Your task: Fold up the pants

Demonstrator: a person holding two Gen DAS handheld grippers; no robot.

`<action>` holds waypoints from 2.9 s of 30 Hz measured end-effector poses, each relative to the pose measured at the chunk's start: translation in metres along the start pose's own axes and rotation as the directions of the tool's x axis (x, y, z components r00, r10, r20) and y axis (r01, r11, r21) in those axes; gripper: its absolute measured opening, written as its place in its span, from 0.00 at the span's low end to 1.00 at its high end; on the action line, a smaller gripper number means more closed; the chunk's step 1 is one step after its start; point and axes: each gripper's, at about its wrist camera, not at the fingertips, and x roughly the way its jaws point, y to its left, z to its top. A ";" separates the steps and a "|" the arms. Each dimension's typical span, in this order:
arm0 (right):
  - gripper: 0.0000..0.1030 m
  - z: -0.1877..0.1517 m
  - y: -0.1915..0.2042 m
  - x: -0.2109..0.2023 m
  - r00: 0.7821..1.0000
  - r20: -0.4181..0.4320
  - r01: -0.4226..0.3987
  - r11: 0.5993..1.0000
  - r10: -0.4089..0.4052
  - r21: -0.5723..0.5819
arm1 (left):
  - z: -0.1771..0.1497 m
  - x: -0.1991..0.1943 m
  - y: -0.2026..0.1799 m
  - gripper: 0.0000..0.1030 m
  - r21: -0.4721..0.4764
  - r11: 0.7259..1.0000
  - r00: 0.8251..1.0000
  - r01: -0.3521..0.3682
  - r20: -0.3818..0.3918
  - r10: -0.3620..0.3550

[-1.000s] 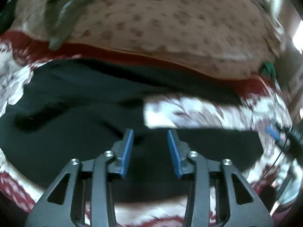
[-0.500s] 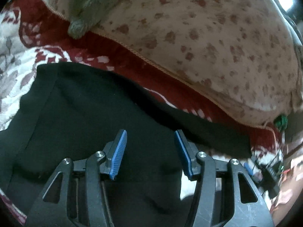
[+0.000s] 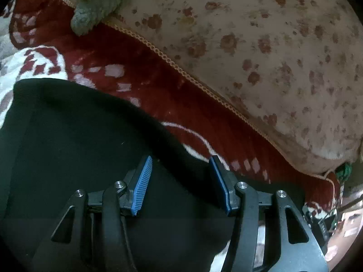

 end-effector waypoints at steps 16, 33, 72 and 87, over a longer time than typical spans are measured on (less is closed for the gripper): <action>0.10 0.006 -0.003 0.004 0.997 0.023 -0.073 0.996 0.074 -0.058 | 0.010 0.031 -0.018 0.08 0.059 0.988 0.990 -0.142 0.034 0.140; 0.09 -0.016 0.031 -0.069 0.987 0.081 -0.128 0.981 0.141 -0.147 | -0.034 -0.074 -0.005 0.05 0.075 0.997 0.987 0.003 0.158 -0.015; 0.05 -0.118 -0.059 -0.168 0.982 0.179 -0.043 0.990 0.066 -0.133 | -0.214 -0.119 0.043 0.05 0.198 0.979 0.974 -0.051 0.224 0.006; 0.31 -0.121 -0.027 -0.206 0.950 0.256 0.233 0.949 -0.176 -0.212 | -0.207 -0.159 0.101 0.42 0.113 0.992 0.957 -0.049 0.290 0.014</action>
